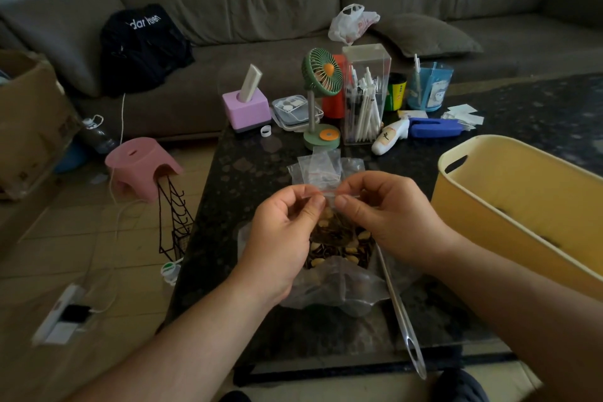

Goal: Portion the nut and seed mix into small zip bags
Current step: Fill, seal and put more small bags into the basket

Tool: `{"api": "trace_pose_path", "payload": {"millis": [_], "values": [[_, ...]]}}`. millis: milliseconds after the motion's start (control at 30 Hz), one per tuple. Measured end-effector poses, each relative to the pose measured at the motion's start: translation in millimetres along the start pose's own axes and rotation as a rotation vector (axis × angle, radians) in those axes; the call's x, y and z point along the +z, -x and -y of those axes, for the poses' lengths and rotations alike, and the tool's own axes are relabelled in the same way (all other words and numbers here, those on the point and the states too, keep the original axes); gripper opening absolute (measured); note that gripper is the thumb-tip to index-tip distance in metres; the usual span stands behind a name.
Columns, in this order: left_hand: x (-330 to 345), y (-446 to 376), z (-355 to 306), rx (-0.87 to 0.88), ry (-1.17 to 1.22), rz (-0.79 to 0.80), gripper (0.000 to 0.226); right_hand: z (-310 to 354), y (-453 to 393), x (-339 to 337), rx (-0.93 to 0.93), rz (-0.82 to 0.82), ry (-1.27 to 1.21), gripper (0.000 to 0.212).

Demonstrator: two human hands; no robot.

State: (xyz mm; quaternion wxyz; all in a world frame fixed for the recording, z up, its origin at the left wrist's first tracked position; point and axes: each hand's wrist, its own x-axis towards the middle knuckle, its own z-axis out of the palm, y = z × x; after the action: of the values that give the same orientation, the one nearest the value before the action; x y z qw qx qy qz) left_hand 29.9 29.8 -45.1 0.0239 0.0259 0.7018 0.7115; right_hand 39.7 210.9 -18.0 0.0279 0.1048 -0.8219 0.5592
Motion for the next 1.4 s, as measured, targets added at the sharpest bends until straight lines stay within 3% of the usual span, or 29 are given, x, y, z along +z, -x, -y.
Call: {"api": "trace_pose_path", "payload": {"millis": [400,1400], "values": [[0,-4,-1,-0.054,0.125,-0.018,0.012,-2,-4,-5,0.032,0.006,0.007,0.003],[8,2,-3,-0.069,0.063,-0.054,0.023,-4,-8,4,-0.024,-0.056,0.122,0.009]]}}
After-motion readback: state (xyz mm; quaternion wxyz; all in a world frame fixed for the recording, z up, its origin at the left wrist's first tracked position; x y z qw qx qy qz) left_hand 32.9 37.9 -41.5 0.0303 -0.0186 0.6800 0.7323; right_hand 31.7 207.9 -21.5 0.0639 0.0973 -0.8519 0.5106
